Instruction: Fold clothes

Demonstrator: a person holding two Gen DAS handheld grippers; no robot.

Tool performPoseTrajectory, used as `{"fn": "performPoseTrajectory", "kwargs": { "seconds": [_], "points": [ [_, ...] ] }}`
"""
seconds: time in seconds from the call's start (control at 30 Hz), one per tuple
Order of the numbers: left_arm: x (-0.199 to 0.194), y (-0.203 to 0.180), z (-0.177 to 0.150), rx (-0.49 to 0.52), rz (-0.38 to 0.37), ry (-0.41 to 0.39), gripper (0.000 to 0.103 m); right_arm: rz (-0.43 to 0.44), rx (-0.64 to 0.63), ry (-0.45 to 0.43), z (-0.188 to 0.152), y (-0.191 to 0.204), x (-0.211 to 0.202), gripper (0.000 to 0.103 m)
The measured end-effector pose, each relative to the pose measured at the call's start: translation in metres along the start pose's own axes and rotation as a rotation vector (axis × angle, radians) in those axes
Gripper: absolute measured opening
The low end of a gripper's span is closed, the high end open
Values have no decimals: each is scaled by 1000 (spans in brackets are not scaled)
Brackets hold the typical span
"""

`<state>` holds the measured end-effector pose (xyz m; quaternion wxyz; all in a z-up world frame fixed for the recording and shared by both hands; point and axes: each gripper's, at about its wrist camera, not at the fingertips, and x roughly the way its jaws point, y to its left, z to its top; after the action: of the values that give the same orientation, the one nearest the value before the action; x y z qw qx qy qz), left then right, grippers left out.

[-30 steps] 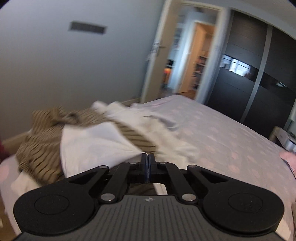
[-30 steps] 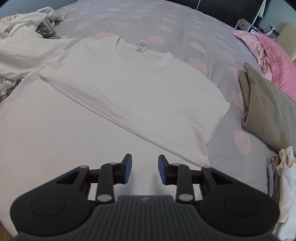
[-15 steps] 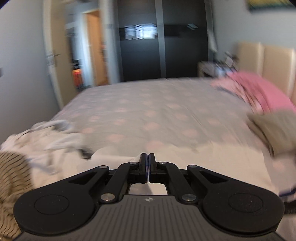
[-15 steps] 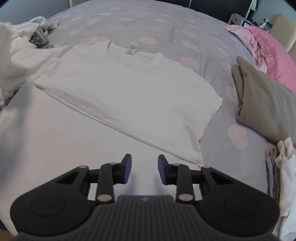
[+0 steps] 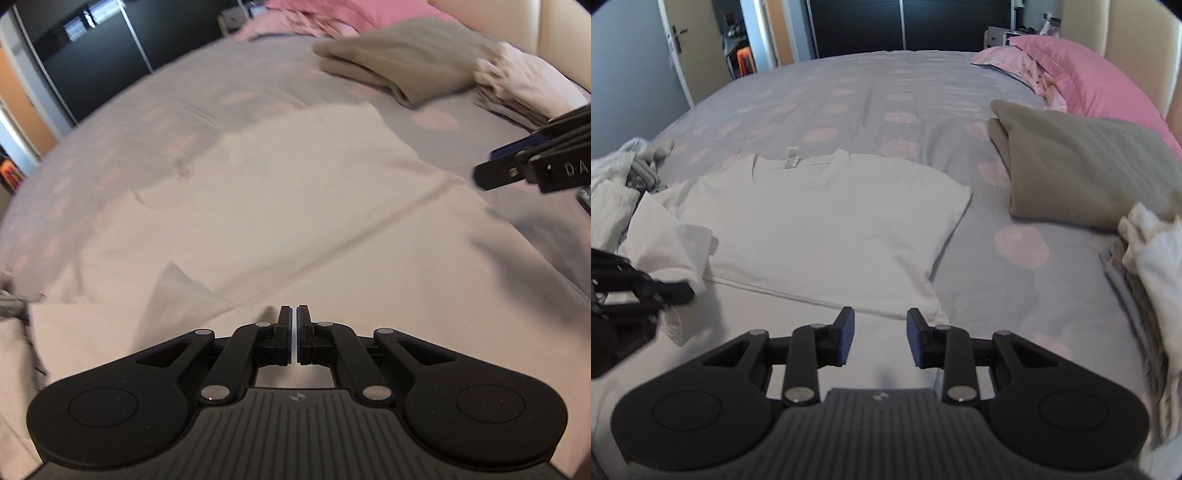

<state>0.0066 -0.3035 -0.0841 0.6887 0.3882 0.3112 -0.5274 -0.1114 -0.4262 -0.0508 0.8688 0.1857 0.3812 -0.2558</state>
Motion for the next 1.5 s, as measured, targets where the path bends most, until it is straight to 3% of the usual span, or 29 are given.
{"fn": "performPoseTrajectory", "kwargs": {
  "seconds": [0.03,0.13,0.27,0.53,0.77,1.0,1.07,1.2,1.5],
  "points": [
    [1,-5,-5,7,-13,14,2,11,16,-17,-6,-1,-1,35],
    [2,-14,-16,16,-52,37,20,62,45,-5,-26,10,2,51],
    [-7,-15,-23,-27,-108,8,23,91,60,50,-42,23,8,52],
    [-31,9,-33,-170,-46,-90,23,77,16,54,-46,40,10,53],
    [-36,51,-58,-276,27,-31,23,113,-44,-31,-44,60,8,58],
    [-31,95,-85,-371,122,30,23,200,-143,33,-33,104,25,53],
    [-29,105,-89,-388,129,42,23,197,-220,9,-32,125,27,48],
    [-24,115,-93,-399,124,60,23,219,-323,-16,-28,157,34,47],
    [-13,124,-84,-374,100,74,23,228,-348,77,-25,193,77,45]
  ]
}}
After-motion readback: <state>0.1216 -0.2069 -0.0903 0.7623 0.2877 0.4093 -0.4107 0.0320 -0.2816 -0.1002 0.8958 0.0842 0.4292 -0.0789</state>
